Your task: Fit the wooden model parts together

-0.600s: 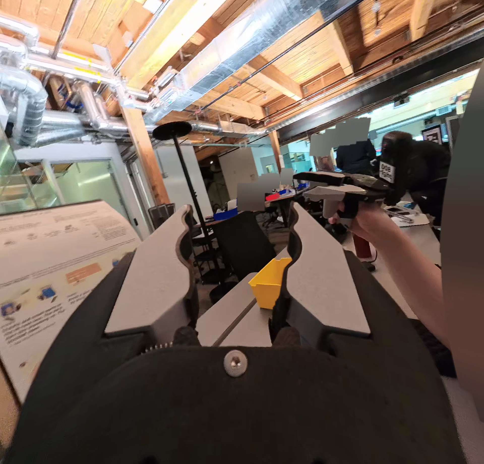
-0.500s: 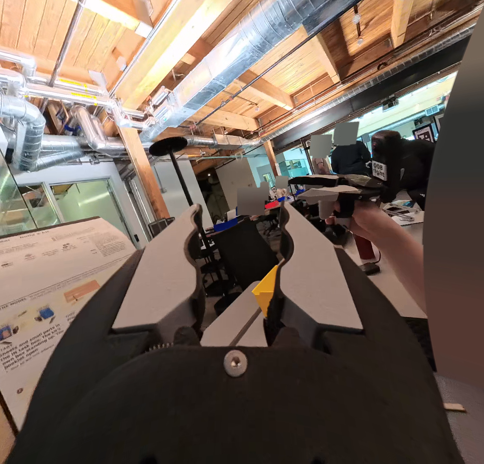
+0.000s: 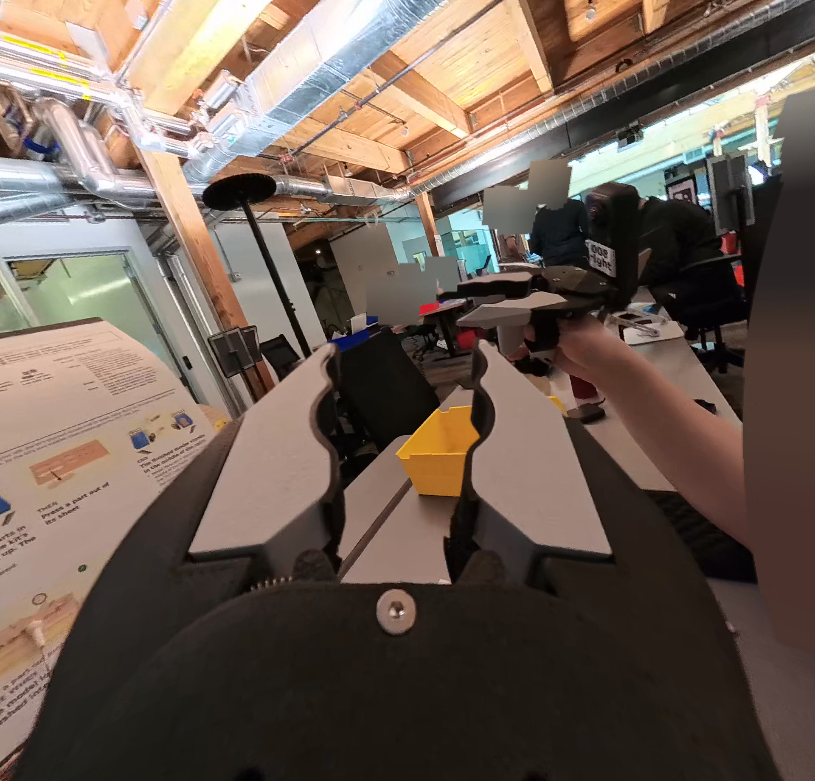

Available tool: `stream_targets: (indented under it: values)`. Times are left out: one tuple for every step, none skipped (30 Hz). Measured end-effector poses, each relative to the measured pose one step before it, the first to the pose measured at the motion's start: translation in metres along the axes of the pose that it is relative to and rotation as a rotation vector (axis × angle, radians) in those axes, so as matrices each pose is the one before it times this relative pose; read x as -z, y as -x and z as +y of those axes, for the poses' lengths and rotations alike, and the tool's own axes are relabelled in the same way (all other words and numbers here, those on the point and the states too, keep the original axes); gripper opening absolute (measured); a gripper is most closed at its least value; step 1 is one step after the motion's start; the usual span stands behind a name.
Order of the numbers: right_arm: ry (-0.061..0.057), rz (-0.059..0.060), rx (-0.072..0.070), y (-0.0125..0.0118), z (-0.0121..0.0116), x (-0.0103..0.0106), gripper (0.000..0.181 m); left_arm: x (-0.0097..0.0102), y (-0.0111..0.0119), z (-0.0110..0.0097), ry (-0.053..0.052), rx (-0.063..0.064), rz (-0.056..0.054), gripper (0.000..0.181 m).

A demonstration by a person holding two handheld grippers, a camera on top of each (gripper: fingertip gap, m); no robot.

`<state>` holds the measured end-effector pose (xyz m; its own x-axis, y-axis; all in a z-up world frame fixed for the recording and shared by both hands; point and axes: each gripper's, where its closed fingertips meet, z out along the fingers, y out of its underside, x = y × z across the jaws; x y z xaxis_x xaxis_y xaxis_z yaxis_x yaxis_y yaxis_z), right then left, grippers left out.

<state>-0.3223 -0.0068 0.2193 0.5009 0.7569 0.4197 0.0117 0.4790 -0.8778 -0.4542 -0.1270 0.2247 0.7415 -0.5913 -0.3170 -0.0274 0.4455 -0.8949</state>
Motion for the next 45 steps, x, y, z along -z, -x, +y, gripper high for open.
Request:
stream_targets:
  values:
    - [0.0183, -0.0048, 0.0029, 0.00089, 0.00349, -0.00134, 0.05, -0.00046, -0.00262, 0.00335, 0.0123, -0.0049, 0.022, 0.051]
    - [0.0155, 0.0068, 0.0103, -0.00034, 0.00279, -0.00137, 0.05, -0.00065, -0.00242, 0.00326, 0.0137, 0.0037, 0.0202, 0.046]
    - [0.0116, 0.0118, 0.0146, -0.00073, 0.00207, -0.00141, 0.051, -0.00086, -0.0023, 0.00287, 0.0128, 0.0033, 0.0189, 0.044]
    - [0.0052, 0.0104, 0.0109, -0.00052, 0.00103, -0.00131, 0.051, -0.00076, -0.00095, 0.00199, 0.0071, -0.0028, 0.0077, 0.044]
    - [-0.0033, 0.0062, 0.0035, -0.00012, -0.00005, -0.0013, 0.052, -0.00059, 0.00107, 0.00046, -0.0022, -0.0043, -0.0079, 0.048]
    - [-0.0103, -0.0028, -0.0031, 0.00125, -0.0008, -0.00143, 0.056, -0.00029, 0.00207, -0.00081, -0.0077, -0.0039, -0.0147, 0.052]
    - [-0.0143, -0.0116, -0.0108, 0.00235, -0.001, -0.00177, 0.062, 0.00006, 0.00224, -0.00056, -0.0054, -0.0024, -0.0149, 0.057]
    - [0.0008, -0.0264, -0.0129, 0.00393, 0.00158, -0.00176, 0.063, 0.00042, 0.0016, -0.00016, -0.0002, 0.002, -0.0084, 0.057]
    - [0.0117, -0.016, -0.0189, 0.00195, 0.00347, -0.00221, 0.063, 0.00045, -0.00026, 0.00006, 0.0021, 0.0061, 0.0048, 0.055]
    - [0.0063, -0.0142, -0.0131, 0.00166, 0.0031, -0.00249, 0.063, 0.00082, -0.0001, -0.00062, -0.001, 0.0064, 0.0045, 0.054]
    - [0.0048, -0.0202, -0.0071, 0.00262, 0.00325, -0.00261, 0.063, 0.00105, 0.00043, -0.00111, -0.005, -0.0011, -0.0001, 0.052]
    - [0.0093, -0.0239, -0.0063, 0.00319, 0.00423, -0.00297, 0.062, 0.0013, -0.00067, -0.00108, -0.0044, -0.0103, 0.006, 0.048]
    - [0.014, -0.0292, -0.0069, 0.00408, 0.00486, -0.0033, 0.061, 0.00115, -0.00055, -0.00064, -0.0016, -0.0099, 0.0043, 0.044]
    - [0.0222, -0.0379, -0.0069, 0.00518, 0.00585, -0.0031, 0.057, 0.00071, -0.00008, -0.00009, 0.0036, -0.008, 0.0006, 0.043]
    - [0.0183, -0.0213, -0.0113, 0.00276, 0.00505, -0.00313, 0.053, 0.00054, -0.00085, 0.00007, 0.0032, -0.0071, 0.0046, 0.044]
    - [0.0171, -0.0183, -0.0036, 0.0026, 0.0045, -0.00299, 0.049, 0.00036, -0.00113, -0.00043, -0.0007, -0.006, 0.0054, 0.046]
    - [0.0185, -0.0114, 0.005, 0.00223, 0.00407, -0.00297, 0.047, 0.0004, 0.00003, -0.00074, -0.0028, -0.0033, -0.0016, 0.046]
    - [0.0144, -0.004, 0.0196, 0.0021, 0.00308, -0.00312, 0.047, 0.00039, 0.00081, -0.00159, -0.0082, 0.003, -0.0058, 0.047]
    - [0.006, 0.0076, 0.0272, 0.00127, 0.00139, -0.00303, 0.048, 0.00045, 0.00127, -0.0023, -0.0124, 0.0107, -0.0071, 0.05]
    - [-0.0011, 0.009, 0.0182, 0.00162, -0.00044, -0.0029, 0.053, 0.00064, 0.00103, -0.00179, -0.0093, 0.0128, -0.0025, 0.052]
    - [-0.0092, -0.0095, 0.0083, 0.00488, -0.00227, -0.00269, 0.06, 0.00077, 0.00125, -0.0007, -0.0014, 0.0154, -0.0015, 0.052]
    - [-0.0062, -0.0382, 0.0003, 0.0094, -0.00219, -0.00249, 0.061, 0.0008, 0.00104, 0.00042, 0.0069, 0.0175, 0.0016, 0.051]
    - [0.0077, -0.0408, -0.014, 0.0096, -0.00086, -0.00281, 0.061, 0.00104, 0.00198, 0.00112, 0.0125, 0.013, -0.0028, 0.05]
    - [0.0136, -0.0291, -0.0165, 0.00791, -0.00055, -0.00333, 0.062, 0.00129, 0.00249, 0.00105, 0.0098, 0.0035, -0.0057, 0.047]
    - [0.0093, -0.021, -0.0069, 0.00761, -0.00099, -0.00349, 0.061, 0.0016, 0.00324, 0.00078, 0.007, -0.0018, -0.0119, 0.046]
    - [0.0111, -0.0193, 0.0031, 0.00791, -0.00006, -0.00382, 0.061, 0.00178, 0.00441, 0.0009, 0.0098, -0.0018, -0.019, 0.045]
    - [0.0196, -0.0212, 0.0059, 0.00819, 0.00176, -0.0046, 0.06, 0.00183, 0.00468, 0.00117, 0.013, 0.0022, -0.0209, 0.044]
    - [0.0228, -0.0188, 0.0021, 0.00717, 0.00336, -0.00601, 0.06, 0.00202, 0.00402, 0.00121, 0.0148, 0.008, -0.0158, 0.044]
    - [0.0219, -0.0186, 0.0009, 0.00698, 0.00535, -0.00753, 0.06, 0.00202, 0.00293, 0.00156, 0.0165, 0.0122, -0.0077, 0.044]
    - [0.0295, -0.021, 0.005, 0.00667, 0.00883, -0.00904, 0.059, 0.00198, 0.0027, 0.0016, 0.0164, 0.0138, -0.0049, 0.045]
    - [0.0381, -0.0072, -0.001, 0.00382, 0.01172, -0.00996, 0.059, 0.0018, 0.00368, 0.00152, 0.0148, 0.0146, -0.0112, 0.045]
    - [0.0352, -0.0033, -0.0057, 0.00267, 0.01322, -0.01045, 0.058, 0.00156, 0.00433, 0.00144, 0.0124, 0.0116, -0.0159, 0.045]
    - [0.0301, -0.011, -0.0111, 0.00423, 0.01468, -0.00981, 0.057, 0.00137, 0.00408, 0.00151, 0.0107, 0.0066, -0.0143, 0.044]
    - [0.0254, -0.0183, -0.0171, 0.00615, 0.01651, -0.0084, 0.056, 0.00098, 0.00357, 0.00236, 0.0142, 0.0041, -0.0115, 0.044]
    - [0.0234, -0.0142, -0.0197, 0.00583, 0.01805, -0.00639, 0.054, 0.00043, 0.00358, 0.0033, 0.0206, 0.0027, -0.0121, 0.043]
    - [0.0118, -0.0099, -0.0199, 0.00553, 0.01739, -0.00432, 0.053, 0.00002, 0.00359, 0.00362, 0.0213, 0.0018, -0.0133, 0.043]
    - [0.0013, -0.0018, -0.0215, 0.00428, 0.01593, -0.00196, 0.051, -0.00027, 0.00285, 0.00299, 0.016, 0.0027, -0.0101, 0.043]
    - [-0.0119, -0.0044, -0.0201, 0.00462, 0.0128, 0.00029, 0.049, -0.00078, 0.00188, 0.00265, 0.0125, 0.007, -0.0045, 0.042]
    - [-0.0216, -0.0084, -0.0135, 0.00492, 0.00906, 0.00203, 0.047, -0.00143, 0.00106, 0.00283, 0.0124, 0.0135, 0.0, 0.04]
    - [-0.0193, 0.004, -0.0063, 0.00257, 0.00649, 0.00286, 0.044, -0.00216, 0.0004, 0.00318, 0.0138, 0.016, 0.0046, 0.04]
    - [-0.0152, 0.0197, -0.006, -0.00045, 0.00375, 0.00295, 0.041, -0.00287, -0.0009, 0.00383, 0.0162, 0.0124, 0.0106, 0.039]
    - [-0.0128, 0.0183, 0.0047, -0.00096, 0.00115, 0.00307, 0.038, -0.0035, -0.00133, 0.00452, 0.0195, 0.0065, 0.0125, 0.039]
    - [-0.0244, 0.0315, 0.0113, -0.00348, -0.00225, 0.00354, 0.038, -0.00404, -0.00171, 0.0054, 0.0234, 0.0008, 0.0119, 0.038]
    - [-0.039, 0.034, 0.0077, -0.00433, -0.0056, 0.00372, 0.037, -0.00449, -0.00246, 0.00624, 0.0274, -0.0049, 0.0143, 0.038]
    - [-0.0418, 0.0267, -0.0007, -0.00341, -0.00669, 0.00315, 0.037, -0.00538, -0.00378, 0.00702, 0.0323, -0.0087, 0.0189, 0.036]
